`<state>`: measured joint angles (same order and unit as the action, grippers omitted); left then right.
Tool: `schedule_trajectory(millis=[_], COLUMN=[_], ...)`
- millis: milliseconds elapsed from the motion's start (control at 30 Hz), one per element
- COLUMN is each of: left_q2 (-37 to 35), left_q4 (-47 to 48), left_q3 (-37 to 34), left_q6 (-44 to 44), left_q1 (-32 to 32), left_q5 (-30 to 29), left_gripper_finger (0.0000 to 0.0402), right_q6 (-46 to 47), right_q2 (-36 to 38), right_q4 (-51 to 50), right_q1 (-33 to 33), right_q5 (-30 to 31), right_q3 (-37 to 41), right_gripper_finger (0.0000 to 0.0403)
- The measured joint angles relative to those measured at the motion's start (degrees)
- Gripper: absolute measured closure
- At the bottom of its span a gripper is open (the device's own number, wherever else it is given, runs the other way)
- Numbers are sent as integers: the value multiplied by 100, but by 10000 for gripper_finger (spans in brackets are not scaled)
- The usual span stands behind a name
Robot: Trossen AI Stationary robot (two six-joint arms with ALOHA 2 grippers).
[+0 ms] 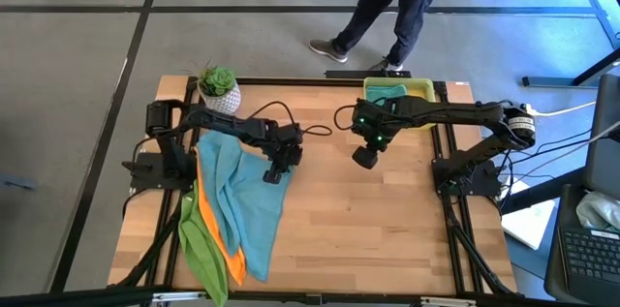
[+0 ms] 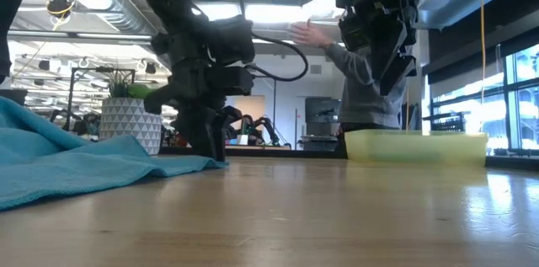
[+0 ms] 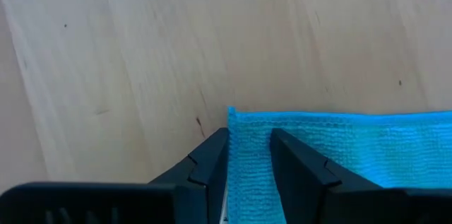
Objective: Fold microfiber towels
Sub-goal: Fold the right blue microfiber towel
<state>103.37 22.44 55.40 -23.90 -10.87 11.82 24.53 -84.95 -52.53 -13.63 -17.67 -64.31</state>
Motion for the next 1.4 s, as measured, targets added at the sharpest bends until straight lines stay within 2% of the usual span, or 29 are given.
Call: schedule_trajectory(millis=[167, 267, 367, 500, 633, 733, 933, 1067, 1167, 1267, 1400], left_q2=[2, 4, 4, 0, 49, 28, 27, 24, 20, 17, 13], left_q4=[-16, 23, 67, 246, 809, 818, 1154, 1391, 1400, 1510, 1657], left_q3=[-4, -4, 0, 102, 543, 1105, 2136, 2756, 3194, 3630, 4055], left_q6=[258, 301, 552, 908, 939, 887, 857, 833, 832, 831, 854], left_q1=[54, 145, 241, 344, 393, 382, 377, 335, 270, 154, -31], left_q5=[-224, -356, -466, -515, -510, -549, -713, -842, -969, -1089, -1253], left_gripper_finger=[306, 336, 383, 396, 400, 401, 401, 401, 401, 401, 401], right_q6=[27, 23, -87, -217, -267, -349, -107, 351, 696, 1113, 1515], right_q2=[0, 0, 0, 0, 0, 131, 1024, 1714, 2064, 2177, 2164], right_q4=[0, -2, -11, -33, -202, -532, -811, -235, 568, 1463, 2757], right_q1=[0, 0, 0, 0, 0, 36, 81, 85, 118, 149, 205], right_q5=[2, 2, 0, 0, -69, -107, 843, 1373, 1515, 1419, 881], right_q3=[0, 0, 0, 0, 0, 0, 4, 16, 293, 798, 1478], right_gripper_finger=[187, 187, 187, 187, 187, 187, 187, 187, 187, 187, 187])
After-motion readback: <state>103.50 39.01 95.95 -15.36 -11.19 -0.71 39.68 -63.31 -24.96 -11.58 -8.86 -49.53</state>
